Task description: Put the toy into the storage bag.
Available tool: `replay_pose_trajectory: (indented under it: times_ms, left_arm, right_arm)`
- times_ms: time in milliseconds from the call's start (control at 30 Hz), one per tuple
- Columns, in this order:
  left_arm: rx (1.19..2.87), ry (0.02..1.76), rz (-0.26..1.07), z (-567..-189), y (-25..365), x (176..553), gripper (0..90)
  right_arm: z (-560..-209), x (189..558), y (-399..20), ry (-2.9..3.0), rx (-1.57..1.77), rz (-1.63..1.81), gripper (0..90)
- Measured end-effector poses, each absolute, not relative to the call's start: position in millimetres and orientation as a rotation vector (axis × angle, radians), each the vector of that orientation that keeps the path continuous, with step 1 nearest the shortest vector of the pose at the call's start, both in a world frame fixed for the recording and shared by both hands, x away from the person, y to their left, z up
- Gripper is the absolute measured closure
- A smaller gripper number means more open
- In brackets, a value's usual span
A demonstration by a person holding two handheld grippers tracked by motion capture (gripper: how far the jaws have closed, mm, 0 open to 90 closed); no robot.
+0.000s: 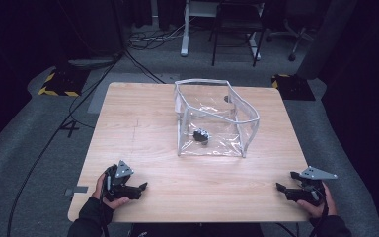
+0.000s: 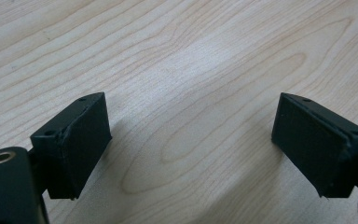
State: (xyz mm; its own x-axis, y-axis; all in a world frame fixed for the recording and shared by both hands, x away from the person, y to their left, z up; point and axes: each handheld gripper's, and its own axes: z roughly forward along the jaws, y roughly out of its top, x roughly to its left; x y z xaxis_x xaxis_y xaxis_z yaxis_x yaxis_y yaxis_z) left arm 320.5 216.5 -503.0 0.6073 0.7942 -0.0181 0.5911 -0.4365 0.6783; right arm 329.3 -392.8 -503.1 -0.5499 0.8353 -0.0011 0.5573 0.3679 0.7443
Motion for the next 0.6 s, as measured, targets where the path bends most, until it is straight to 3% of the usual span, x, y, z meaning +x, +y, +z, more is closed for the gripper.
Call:
replay_pose_trajectory:
  times_ms: [600]
  left_arm:
    - [2.172, 1.090, 0.388, -503.6, 215.7, 321.2, 11.5]
  right_arm:
    - [-503.1, 329.3, -392.8, 2.256, 1.214, 1.007, 18.6]
